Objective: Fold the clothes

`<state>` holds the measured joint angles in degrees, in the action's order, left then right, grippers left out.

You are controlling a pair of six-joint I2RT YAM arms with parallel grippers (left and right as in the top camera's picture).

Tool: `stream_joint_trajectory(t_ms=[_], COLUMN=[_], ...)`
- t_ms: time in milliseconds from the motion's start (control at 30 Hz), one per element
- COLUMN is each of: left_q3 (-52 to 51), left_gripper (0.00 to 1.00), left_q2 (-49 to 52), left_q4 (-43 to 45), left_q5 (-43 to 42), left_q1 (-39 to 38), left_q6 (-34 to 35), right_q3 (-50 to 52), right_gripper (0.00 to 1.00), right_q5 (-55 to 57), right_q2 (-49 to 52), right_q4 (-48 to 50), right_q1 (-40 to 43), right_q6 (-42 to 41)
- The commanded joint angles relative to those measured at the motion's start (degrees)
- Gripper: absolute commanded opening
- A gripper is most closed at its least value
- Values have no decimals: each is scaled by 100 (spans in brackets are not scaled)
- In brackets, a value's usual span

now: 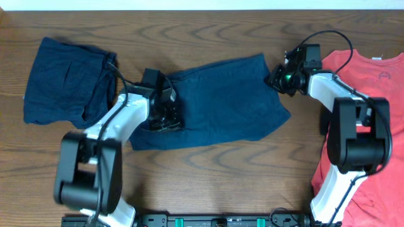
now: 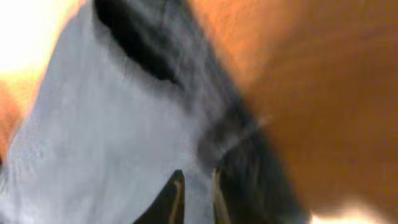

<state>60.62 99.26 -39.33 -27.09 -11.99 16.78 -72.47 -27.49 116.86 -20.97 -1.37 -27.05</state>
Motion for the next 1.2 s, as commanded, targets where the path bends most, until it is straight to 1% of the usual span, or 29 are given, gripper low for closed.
stream_joint_trajectory(t_ms=[0, 67, 133, 167, 233, 300, 367, 467, 533, 600, 667, 733, 800, 933, 1033, 1100, 1167], left_q3=[306, 306, 306, 306, 293, 243, 192, 175, 175, 175, 175, 175, 175, 175, 175, 175, 175], left_gripper=[39, 48, 59, 62, 65, 66, 70, 70, 71, 70, 71, 73, 76, 76, 75, 74, 66], left_q2=[-623, -852, -984, -992, -938, -848, -708, -369, -114, 107, 313, 463, 592, 935, 1255, 1453, 1681], left_q4=[-208, -337, -483, -553, -675, -697, -664, -603, -579, -481, -310, -149, -33, 245, 398, 409, 428], left_q5=[531, 968, 1458, 1615, 1731, 1727, 1661, 1062, 885, 811, 535, 302, 284, -234, -251, -249, -249], left_q1=[120, 251, 442, 560, 883, 1213, 1534, 1952, 2155, 2297, 2391, 2404, 2378, 2229, 2061, 1976, 1888], left_q6=[-168, -168, -168, -168, -216, -304, -337, -911, -1084, -1156, -1410, -1657, -1703, -2022, -2017, -2017, -2020], right_q3=[11, 11, 13, 22, 68, 136, 177, 177, 177, 177, 177, 177, 177, 177, 177, 177, 177], right_gripper=[17, 19, 22, 22, 22, 22, 23, 23, 20, 19, 18, 18, 18, 17, 16, 16, 15], right_q5=[-273, -92, 179, 310, 529, 549, 601, 697, 693, 693, 691, 695, 713, 710, 713, 713, 713], right_q2=[-643, -791, -807, -791, -734, -673, -566, -334, -184, -57, 37, 50, 48, 48, 48, 48, 48], right_q4=[-780, -1331, -1751, -1891, -2090, -2107, -2076, -2052, -2059, -2050, -2035, -2035, -2015, -1996, -1958, -1952, -1954], right_q1=[-363, -643, -938, -1069, -1357, -1596, -1794, -1941, -1943, -1939, -1928, -1928, -1928, -1928, -1928, -1928, -1928], right_q6=[1104, 1471, 1633, 1665, 1665, 1668, 1665, 1635, 1558, 1532, 1530, 1534, 1532, 1530, 1528, 1528, 1523])
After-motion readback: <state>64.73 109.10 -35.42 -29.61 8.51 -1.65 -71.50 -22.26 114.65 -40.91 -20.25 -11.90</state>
